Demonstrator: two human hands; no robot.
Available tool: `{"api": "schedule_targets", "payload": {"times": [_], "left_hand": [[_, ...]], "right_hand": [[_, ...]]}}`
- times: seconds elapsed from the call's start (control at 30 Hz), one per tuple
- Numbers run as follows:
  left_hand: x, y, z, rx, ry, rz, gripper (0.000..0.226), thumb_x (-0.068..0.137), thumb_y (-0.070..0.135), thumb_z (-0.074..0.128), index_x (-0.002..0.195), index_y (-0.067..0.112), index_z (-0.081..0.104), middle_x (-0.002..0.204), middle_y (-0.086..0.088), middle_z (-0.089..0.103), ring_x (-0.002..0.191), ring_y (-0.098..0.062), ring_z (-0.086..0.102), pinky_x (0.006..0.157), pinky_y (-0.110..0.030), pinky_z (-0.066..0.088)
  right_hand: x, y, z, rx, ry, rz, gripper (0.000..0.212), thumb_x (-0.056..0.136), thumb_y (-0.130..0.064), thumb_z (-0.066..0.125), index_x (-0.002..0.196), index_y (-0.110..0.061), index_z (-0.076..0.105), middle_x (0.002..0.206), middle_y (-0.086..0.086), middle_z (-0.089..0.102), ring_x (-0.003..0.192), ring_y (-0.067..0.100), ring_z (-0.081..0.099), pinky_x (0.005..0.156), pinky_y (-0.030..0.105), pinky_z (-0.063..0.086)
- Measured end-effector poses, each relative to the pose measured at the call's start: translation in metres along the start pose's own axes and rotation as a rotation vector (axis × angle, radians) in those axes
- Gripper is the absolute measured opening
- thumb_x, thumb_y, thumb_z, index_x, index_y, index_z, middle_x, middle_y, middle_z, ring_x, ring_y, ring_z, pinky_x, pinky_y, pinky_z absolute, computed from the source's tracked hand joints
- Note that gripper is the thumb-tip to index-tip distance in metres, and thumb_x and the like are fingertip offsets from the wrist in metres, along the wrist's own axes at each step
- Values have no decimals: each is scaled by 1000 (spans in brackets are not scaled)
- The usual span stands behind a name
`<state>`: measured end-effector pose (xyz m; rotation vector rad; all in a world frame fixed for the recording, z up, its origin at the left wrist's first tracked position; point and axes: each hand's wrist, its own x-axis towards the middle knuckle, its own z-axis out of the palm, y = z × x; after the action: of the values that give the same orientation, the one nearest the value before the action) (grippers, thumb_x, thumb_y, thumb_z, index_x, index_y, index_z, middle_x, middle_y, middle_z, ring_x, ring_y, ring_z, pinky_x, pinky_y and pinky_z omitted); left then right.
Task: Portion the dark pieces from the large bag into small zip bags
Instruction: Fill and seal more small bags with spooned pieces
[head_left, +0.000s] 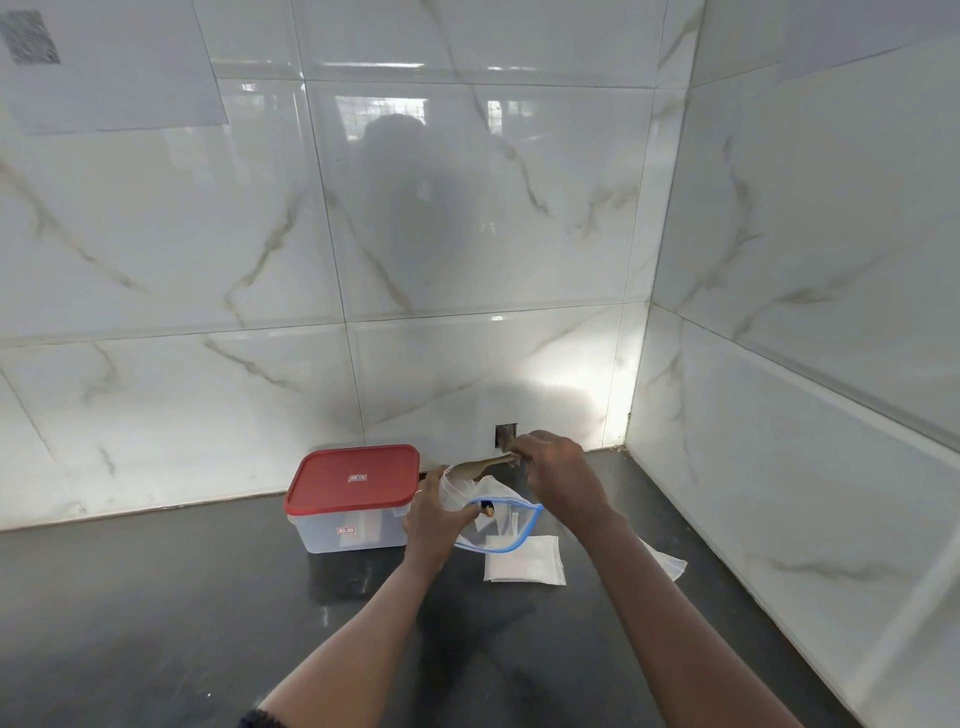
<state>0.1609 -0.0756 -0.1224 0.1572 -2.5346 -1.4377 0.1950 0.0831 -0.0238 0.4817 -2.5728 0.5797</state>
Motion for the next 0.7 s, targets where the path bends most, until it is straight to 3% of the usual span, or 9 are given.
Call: {"api": "schedule_targets", "payload": {"times": [0.13,0.27,0.33,0.4,0.47,0.6,0.7], "left_hand": [[2,5,-4,-22,11,11,63,72,31,78,126,20,46,115,1,57,108,-22,53,97,-47,45],[6,12,-12,-57,41,3,53,68,37,72,114,21,53,101,1,65,95,-24,61,88,-43,49],[7,13,-15,-53,34,2,47,70,34,72,112,21,54,99,1,66,93,-24,61,87,-43,49],[8,13,-17,-41,35,8,40,74,28,73,110,20,56,98,1,66,92,-24,61,86,-42,49],[8,15,-18,-26,31,26,37,75,28,73,108,19,59,97,-1,67,90,-24,62,82,-40,51],[7,16,-21,-1,35,65,36,75,28,74,107,16,62,95,-4,69,87,-26,63,78,-39,52],[5,20,-23,38,34,92,35,76,26,73,108,14,62,94,-5,69,86,-26,63,76,-35,49]], "right_hand": [[7,-1,-15,9,45,155,23,81,-2,46,86,-2,69,78,16,67,73,36,60,63,34,45],[15,5,-23,86,-34,403,26,79,4,45,89,-1,69,86,19,67,78,36,65,70,33,54],[15,5,-20,159,-93,484,27,76,6,42,86,2,66,85,22,66,75,37,68,71,39,59],[13,1,-13,177,-153,494,26,76,7,44,91,5,65,86,22,65,74,36,68,67,36,59],[7,-5,0,159,-219,498,25,77,8,48,96,5,64,88,21,64,74,30,65,56,27,50],[-6,-18,39,161,-247,538,25,90,-2,47,109,0,64,109,18,64,99,30,65,68,28,46],[-13,-26,60,210,-245,572,26,93,0,43,112,2,62,115,17,63,106,28,62,71,26,42]]}}
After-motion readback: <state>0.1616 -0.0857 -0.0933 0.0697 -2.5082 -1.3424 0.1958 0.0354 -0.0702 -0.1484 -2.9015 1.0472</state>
